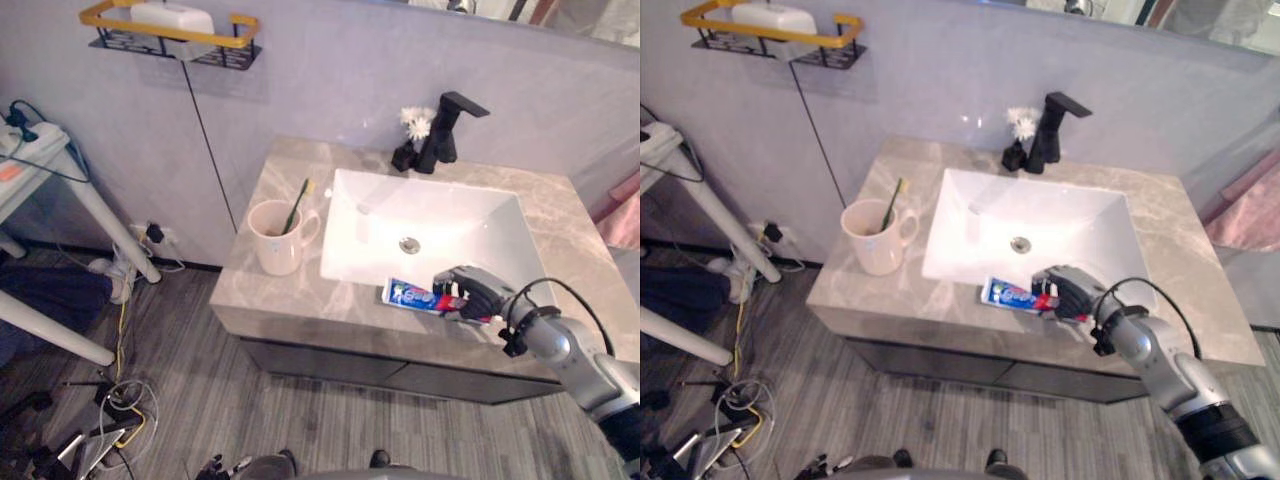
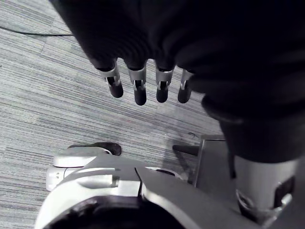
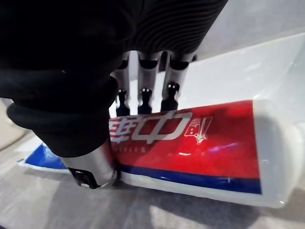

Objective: Organize washtable

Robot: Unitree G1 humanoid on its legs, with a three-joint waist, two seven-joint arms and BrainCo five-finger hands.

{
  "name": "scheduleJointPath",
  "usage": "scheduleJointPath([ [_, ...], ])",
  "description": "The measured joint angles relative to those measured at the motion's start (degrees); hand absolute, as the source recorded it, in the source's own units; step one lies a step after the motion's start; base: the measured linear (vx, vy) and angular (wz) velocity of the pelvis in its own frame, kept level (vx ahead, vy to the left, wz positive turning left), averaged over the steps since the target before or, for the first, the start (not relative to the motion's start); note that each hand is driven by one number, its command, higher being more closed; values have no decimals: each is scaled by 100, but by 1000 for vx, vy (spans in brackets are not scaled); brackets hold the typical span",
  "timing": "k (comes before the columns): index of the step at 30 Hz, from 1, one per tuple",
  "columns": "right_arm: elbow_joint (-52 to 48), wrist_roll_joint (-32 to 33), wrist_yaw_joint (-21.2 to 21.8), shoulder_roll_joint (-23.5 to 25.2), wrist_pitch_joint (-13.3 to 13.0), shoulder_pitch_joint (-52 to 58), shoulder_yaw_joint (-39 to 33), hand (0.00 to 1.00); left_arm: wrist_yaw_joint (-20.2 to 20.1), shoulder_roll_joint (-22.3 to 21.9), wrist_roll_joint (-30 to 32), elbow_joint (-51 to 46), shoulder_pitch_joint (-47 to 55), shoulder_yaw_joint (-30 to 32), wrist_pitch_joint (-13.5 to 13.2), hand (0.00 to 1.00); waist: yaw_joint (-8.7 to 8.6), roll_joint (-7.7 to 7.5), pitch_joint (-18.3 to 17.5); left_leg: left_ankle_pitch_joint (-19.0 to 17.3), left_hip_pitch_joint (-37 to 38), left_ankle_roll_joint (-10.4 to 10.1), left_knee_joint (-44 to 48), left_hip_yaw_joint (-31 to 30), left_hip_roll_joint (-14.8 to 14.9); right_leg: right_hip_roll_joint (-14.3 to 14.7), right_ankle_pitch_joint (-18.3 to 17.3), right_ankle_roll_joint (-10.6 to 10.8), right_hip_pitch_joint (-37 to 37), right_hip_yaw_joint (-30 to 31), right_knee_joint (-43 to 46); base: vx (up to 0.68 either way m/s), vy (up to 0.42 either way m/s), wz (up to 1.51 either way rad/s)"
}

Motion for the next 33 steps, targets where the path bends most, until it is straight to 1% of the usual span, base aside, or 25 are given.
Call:
scheduleJointPath([
  [6,-6,382,71,1,22,-2,7,100,0,2,-19,-8,-11,0,-5,0,0,-8,65,0,-1,0,-1,4,1,2,2,2,-3,6,-3,0,0,0],
  [10,-6,454,136,1,26,-2,6,100,0,3,-78,-3,-10,-2,0,0,-1,-10,68,-1,-1,1,-2,4,2,4,2,3,-5,13,-4,0,0,0],
  [15,-6,478,62,37,29,4,5,100,8,2,-85,-2,-11,-2,-1,0,-2,-2,75,-1,-1,1,-2,6,2,5,5,4,-6,19,-4,0,0,0],
  [18,-18,478,-134,258,30,18,-63,100,12,-9,-112,6,-9,35,-1,0,-10,10,83,-1,-1,1,-2,6,2,5,6,3,-7,20,-5,0,0,0],
  [19,-69,478,-171,417,30,32,-144,100,13,-35,-112,14,-9,104,1,0,-10,22,90,-1,-1,1,-2,6,1,5,6,3,-7,21,-6,0,0,0],
  [20,-191,478,-276,541,28,62,-197,100,13,-85,-117,16,12,249,2,0,-11,37,97,-1,-1,1,-4,6,0,4,6,3,-7,21,-7,0,0,0],
  [23,-594,486,-381,725,-5,69,-319,100,19,-172,-124,27,79,717,4,0,-9,70,110,-1,-2,1,-5,4,-1,5,7,4,-7,21,-10,0,0,0],
  [26,-1021,495,-495,920,-156,83,-523,100,31,-246,-125,116,121,1385,10,0,2,124,99,0,-18,1,-5,-20,0,7,7,4,-6,-4,-15,0,0,3],
  [27,-1066,524,-522,939,-185,83,-542,100,47,-233,-127,110,134,1496,4,0,3,135,95,0,-22,2,-5,-27,-1,6,7,4,-6,-10,-16,0,0,7],
  [29,-1202,616,-531,940,-271,94,-546,100,135,-171,-138,45,202,2108,5,0,4,194,59,1,-34,3,-4,-54,-4,3,6,4,1,-41,-17,0,0,7],
  [31,-1264,651,-531,973,-274,97,-552,100,153,-105,-241,-157,278,2503,4,0,1,219,45,1,-48,3,-2,-79,-2,3,5,5,0,-66,-14,0,0,6],
  [32,-1344,716,-530,1056,-276,125,-596,100,181,-49,-278,-518,351,2912,6,0,4,229,41,1,-56,3,0,-92,2,8,5,5,0,-76,-16,0,0,6],
  [33,-1463,803,-529,1139,-281,182,-709,100,275,-33,-353,-1142,450,3316,2,0,24,232,37,0,-64,2,2,-107,0,9,3,4,1,-93,-16,-3,-3,6],
])
